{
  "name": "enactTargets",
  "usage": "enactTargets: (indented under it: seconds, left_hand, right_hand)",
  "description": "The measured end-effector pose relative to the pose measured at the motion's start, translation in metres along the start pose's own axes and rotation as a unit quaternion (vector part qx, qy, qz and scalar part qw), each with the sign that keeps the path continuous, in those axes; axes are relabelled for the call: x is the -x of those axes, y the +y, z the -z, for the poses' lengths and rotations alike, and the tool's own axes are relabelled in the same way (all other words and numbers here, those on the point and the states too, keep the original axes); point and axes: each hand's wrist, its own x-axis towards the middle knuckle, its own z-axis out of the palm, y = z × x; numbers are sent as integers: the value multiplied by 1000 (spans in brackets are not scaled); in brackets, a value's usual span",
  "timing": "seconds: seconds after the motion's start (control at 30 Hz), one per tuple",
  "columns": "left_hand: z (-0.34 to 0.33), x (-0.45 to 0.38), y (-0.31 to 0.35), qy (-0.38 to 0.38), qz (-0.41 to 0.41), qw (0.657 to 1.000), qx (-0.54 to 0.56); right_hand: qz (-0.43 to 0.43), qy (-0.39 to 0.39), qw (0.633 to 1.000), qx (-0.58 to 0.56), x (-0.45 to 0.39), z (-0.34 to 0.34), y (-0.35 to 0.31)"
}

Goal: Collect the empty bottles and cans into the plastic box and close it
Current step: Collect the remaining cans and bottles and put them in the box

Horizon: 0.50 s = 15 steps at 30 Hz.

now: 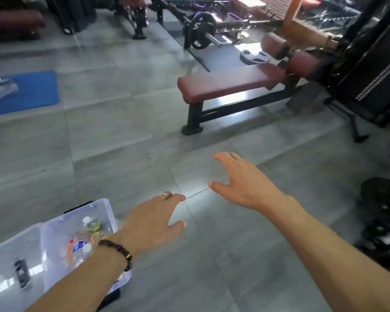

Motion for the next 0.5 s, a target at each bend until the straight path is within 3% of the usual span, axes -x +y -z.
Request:
enactTargets:
  seconds: [0.27, 0.5]
  left_hand:
    - [44, -43, 221, -24, -141, 989, -24]
    - [44, -79, 379, -68, -294, 951, -73]
  right_hand:
    - [-113, 81, 989, 47, 142, 165, 119]
    - [-250, 125, 959, 51, 267, 252, 209]
